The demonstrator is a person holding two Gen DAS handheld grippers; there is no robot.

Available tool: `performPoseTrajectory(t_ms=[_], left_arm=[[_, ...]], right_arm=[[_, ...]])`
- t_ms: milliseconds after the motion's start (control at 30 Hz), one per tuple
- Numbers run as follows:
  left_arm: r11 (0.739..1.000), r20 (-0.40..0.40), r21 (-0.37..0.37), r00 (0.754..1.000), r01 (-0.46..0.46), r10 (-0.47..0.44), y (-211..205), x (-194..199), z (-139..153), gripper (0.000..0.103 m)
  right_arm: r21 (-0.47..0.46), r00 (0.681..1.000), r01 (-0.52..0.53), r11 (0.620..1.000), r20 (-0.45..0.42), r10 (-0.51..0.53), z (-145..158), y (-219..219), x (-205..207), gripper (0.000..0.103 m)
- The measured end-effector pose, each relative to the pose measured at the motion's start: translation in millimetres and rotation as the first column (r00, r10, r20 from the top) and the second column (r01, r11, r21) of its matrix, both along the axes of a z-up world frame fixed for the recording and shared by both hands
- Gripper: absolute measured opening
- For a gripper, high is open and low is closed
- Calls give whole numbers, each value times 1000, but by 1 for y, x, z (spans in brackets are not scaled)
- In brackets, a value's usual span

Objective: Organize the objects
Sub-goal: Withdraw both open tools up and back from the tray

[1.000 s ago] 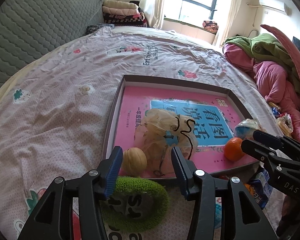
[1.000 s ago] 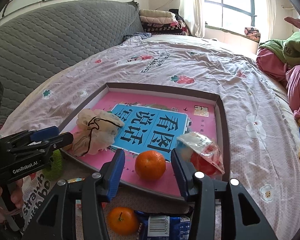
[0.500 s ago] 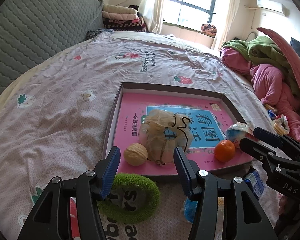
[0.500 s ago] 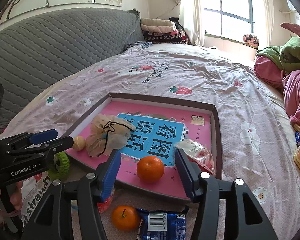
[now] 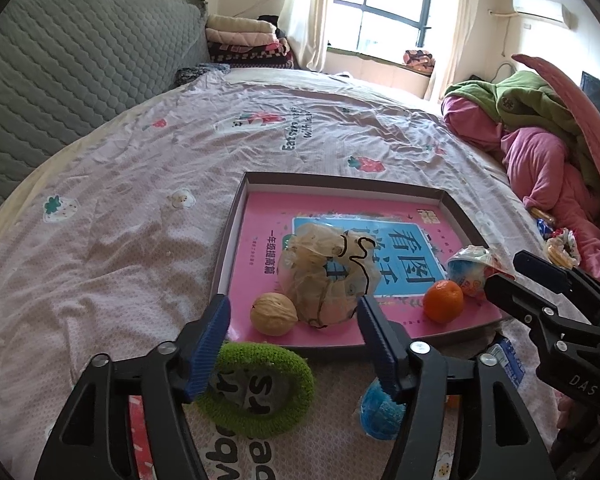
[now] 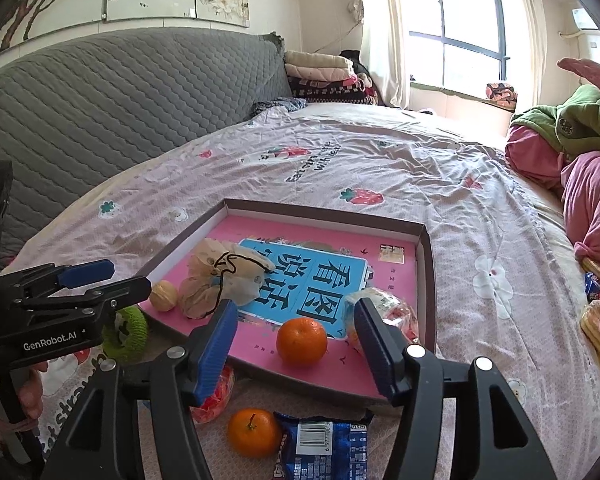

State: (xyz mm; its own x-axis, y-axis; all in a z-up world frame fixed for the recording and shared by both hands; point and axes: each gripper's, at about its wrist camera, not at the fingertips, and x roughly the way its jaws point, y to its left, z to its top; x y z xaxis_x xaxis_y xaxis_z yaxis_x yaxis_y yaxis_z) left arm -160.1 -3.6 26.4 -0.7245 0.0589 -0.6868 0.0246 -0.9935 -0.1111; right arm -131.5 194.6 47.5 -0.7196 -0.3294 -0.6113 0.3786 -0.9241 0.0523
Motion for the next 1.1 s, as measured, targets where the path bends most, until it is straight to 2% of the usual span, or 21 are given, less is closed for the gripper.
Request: performPoseTrajectory(t_ms=[233,500,733,867,1100], left_arm=[[1000,-9,14,1000,-6,6,1,7,3,69],[1000,-35,27,999,2,-1,3,18,7,72],[999,-46,32,999,0,1,4,24,13,72],[999,-51,33,999,2,0,4,28,15,72],[1000,-69,9,998,11,-10,10,36,21,72]], right_arm=[[-12,999,-8,1000,-42,7,8,1,9,61],[-1,997,0,1000,-75,0,13,0,17,69],[-2,993,20,1000,-116,-20,20,2,23,71],[-5,989,32,999,-145,-32,24,4,28,77],[-32,980,43,999,-191,-49,35,13,36,77]])
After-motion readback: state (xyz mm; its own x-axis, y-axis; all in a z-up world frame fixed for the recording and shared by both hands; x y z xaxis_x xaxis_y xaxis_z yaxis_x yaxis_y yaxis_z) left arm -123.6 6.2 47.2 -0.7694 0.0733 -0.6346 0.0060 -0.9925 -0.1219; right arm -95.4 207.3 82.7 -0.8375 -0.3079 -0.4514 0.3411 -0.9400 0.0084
